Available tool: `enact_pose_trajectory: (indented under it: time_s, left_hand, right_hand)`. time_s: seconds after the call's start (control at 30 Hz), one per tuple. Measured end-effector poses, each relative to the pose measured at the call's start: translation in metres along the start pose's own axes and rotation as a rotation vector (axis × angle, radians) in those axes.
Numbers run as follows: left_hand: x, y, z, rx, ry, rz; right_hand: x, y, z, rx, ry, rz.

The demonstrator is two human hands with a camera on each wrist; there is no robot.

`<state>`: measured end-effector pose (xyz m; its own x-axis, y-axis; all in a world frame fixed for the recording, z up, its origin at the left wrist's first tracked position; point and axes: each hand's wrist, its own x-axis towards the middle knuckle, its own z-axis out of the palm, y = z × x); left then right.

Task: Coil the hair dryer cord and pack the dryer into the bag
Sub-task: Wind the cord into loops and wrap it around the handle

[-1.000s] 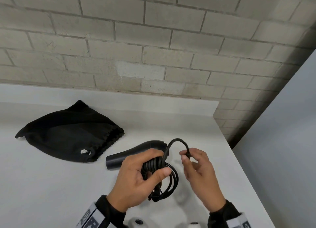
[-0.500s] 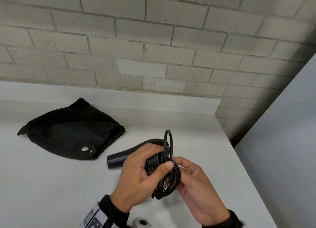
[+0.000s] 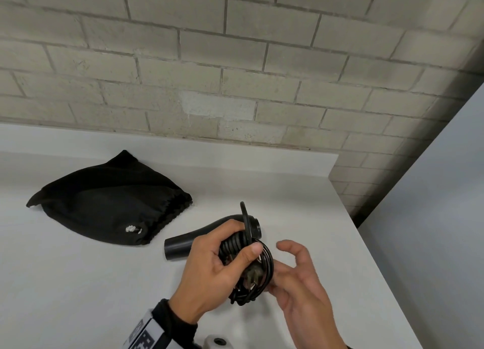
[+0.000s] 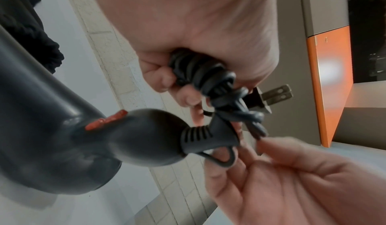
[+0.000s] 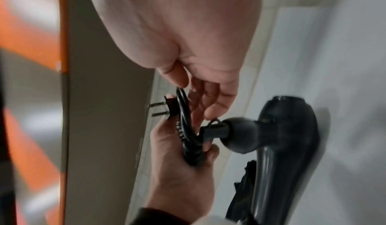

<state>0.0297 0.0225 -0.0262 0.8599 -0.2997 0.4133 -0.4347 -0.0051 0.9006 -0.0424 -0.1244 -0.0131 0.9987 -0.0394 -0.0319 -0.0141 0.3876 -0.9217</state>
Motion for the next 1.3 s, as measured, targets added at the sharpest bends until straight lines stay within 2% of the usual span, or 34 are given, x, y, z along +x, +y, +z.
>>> enact_pose_trajectory:
  time_s: [0.07,0.2,0.33,0.43,0.53,0.7,0.83,1.0,1.3]
  left_hand:
    - [0.001,0.001,0.000,0.002,0.013,-0.003]
    - [0.002,0.002,0.000,0.021,-0.007,-0.002]
    - [0.000,0.002,0.002,0.060,-0.003,-0.013]
    - [0.001,0.002,0.003,0.103,-0.002,-0.004]
    - [0.002,0.001,0.002,0.125,0.013,-0.010]
    - [0.003,0.006,0.002,0.106,0.024,-0.018]
    - [0.005,0.008,0.001,0.068,0.017,-0.007]
    - [0.005,0.010,-0.002,0.064,0.015,0.000]
    - [0.009,0.016,0.002,0.034,0.006,-0.012]
  right_hand:
    - [-0.007,0.001,0.003,-0.248,-0.066,-0.097]
    - [-0.013,0.001,-0.001,-0.874,-0.118,-0.403]
    - [-0.006,-0.001,-0.008,-1.236,-0.022,-0.610]
    - [-0.006,-0.007,-0.010,-1.367,0.043,-0.742]
    - [-0.009,-0.028,-0.008,-1.245,0.047,-0.718]
    - [-0.017,-0.058,-0.003,-0.728,0.041,-0.542]
    - [-0.013,-0.072,0.000,-0.429,0.033,-0.495]
    - [-0.009,-0.089,0.002,-0.326,0.035,-0.495]
    - [-0.002,-0.087,-0.001,-0.218,0.059,-0.414]
